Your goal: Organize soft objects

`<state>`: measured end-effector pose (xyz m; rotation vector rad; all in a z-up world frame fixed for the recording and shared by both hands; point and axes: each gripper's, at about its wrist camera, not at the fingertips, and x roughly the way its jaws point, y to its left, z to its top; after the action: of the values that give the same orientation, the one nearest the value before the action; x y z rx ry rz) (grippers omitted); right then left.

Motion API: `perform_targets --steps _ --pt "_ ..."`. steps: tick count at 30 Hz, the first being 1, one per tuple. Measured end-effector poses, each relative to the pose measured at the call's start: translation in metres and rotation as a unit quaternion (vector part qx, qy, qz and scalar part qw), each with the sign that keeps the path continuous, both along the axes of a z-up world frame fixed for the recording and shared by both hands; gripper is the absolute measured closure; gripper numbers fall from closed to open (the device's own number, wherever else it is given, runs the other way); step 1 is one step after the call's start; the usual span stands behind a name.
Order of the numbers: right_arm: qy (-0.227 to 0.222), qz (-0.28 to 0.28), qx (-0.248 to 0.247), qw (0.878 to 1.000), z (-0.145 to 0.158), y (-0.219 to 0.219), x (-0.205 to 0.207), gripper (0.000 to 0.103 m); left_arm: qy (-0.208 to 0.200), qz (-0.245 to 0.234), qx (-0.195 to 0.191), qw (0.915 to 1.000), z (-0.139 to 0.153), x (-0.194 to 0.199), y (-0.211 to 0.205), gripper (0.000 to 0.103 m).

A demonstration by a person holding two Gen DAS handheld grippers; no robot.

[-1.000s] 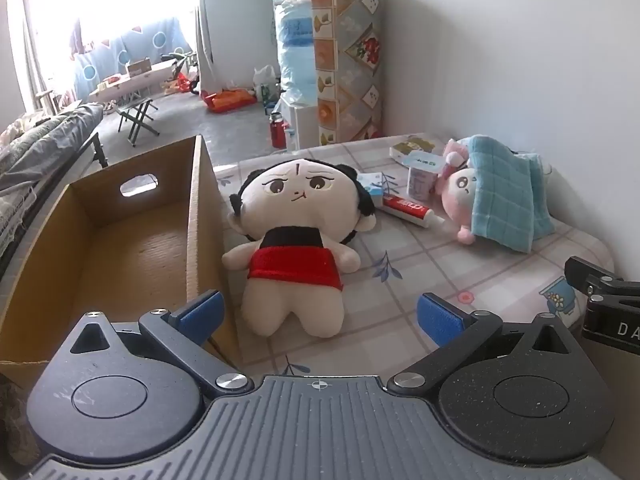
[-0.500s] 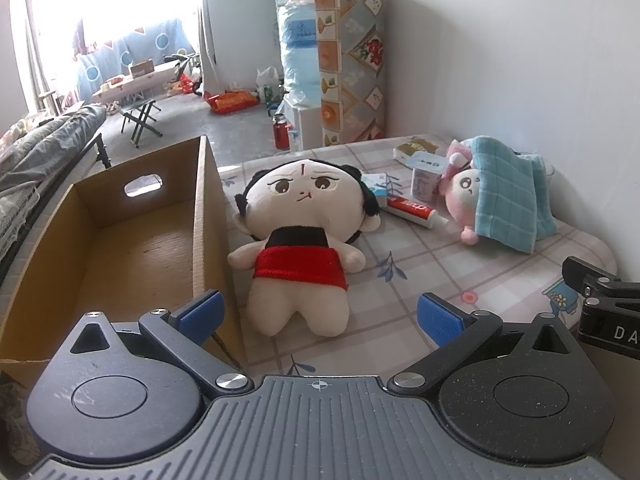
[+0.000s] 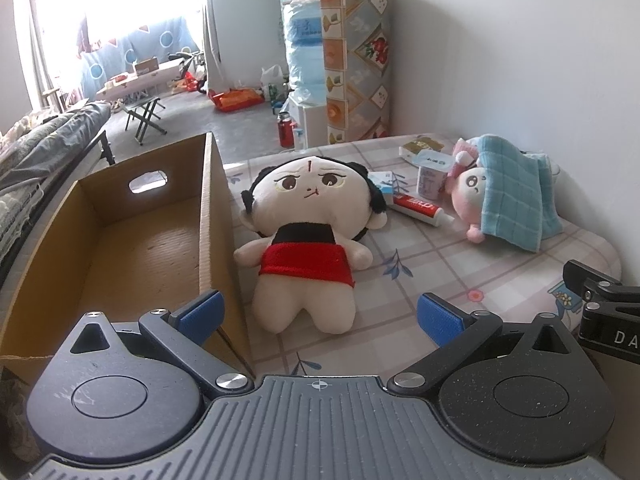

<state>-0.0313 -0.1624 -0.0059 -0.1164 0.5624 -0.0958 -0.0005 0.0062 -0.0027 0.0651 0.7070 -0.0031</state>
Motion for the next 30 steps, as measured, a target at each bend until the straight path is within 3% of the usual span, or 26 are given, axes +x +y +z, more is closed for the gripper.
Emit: perform_targets --steps 30 --pt "0.004 0.001 0.0 1.0 -0.0055 0.0002 0.0028 0.0 0.004 0.004 0.0 1.0 -0.003 0.0004 0.0032 0.0"
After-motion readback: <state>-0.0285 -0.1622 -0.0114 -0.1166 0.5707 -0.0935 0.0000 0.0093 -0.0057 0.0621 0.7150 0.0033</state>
